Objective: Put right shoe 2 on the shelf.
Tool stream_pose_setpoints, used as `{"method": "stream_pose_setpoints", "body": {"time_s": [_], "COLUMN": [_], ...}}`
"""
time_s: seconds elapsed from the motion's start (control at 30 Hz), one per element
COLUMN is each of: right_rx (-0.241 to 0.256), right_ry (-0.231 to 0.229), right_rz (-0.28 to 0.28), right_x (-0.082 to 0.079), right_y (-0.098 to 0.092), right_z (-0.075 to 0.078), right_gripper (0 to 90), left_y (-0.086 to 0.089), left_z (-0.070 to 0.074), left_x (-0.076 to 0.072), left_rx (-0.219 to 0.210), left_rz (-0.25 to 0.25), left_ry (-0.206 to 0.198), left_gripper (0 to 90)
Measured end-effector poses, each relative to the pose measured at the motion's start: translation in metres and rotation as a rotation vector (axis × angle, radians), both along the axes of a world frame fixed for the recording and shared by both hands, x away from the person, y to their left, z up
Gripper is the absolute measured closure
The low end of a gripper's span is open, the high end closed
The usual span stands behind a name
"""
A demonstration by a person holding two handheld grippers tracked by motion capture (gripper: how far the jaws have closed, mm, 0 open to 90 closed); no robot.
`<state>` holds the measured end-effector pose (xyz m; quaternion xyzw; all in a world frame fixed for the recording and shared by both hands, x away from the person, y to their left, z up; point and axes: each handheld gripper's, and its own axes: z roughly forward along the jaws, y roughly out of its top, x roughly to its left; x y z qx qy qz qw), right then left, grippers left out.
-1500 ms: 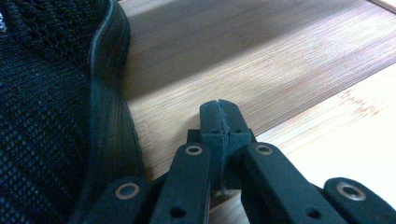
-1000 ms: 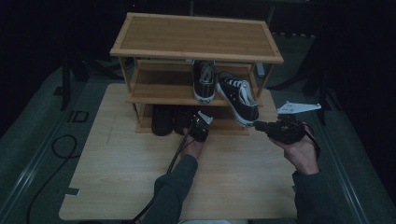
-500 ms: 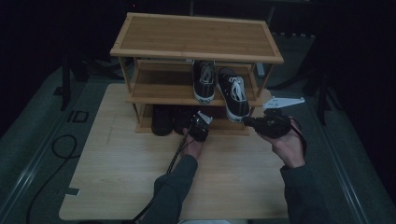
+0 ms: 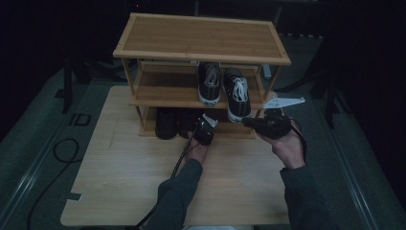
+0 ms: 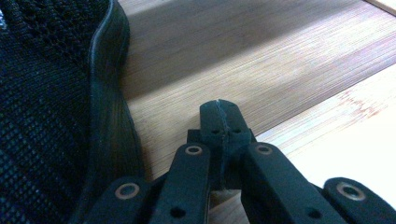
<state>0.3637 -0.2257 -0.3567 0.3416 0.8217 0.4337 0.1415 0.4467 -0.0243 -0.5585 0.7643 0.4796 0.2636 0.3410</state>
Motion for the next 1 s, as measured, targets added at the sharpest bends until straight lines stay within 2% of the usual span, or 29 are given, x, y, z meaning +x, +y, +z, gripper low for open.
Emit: {"method": "stream_pose_setpoints", "body": {"time_s": [0.3,0.43,0.8,1.0], "right_rx": [0.022,0.022,0.040,0.044], "right_ry": [0.002,0.000,-0.002,-0.003], "right_rz": [0.000,-0.006,-0.035,-0.031], "right_x": [0.007,0.010,0.020,0.024], "right_y": [0.007,0.010,0.006,0.013], "right_z": [-0.003,-0.003,-0.003,-0.004], "right_gripper": [90.0,90.0,90.0,90.0], "left_y": [0.000,0.000,0.000,0.000], "left_z": [0.000,0.000,0.000,0.000], "left_x": [0.000,0.000,0.000,0.000], "left_rx": [0.002,0.000,0.004,-0.001], "left_rz": [0.012,0.000,0.004,0.003], "left_ry": [-0.005,-0.003,-0.004,-0.002], "left_gripper": [90.0,90.0,90.0,90.0]}}
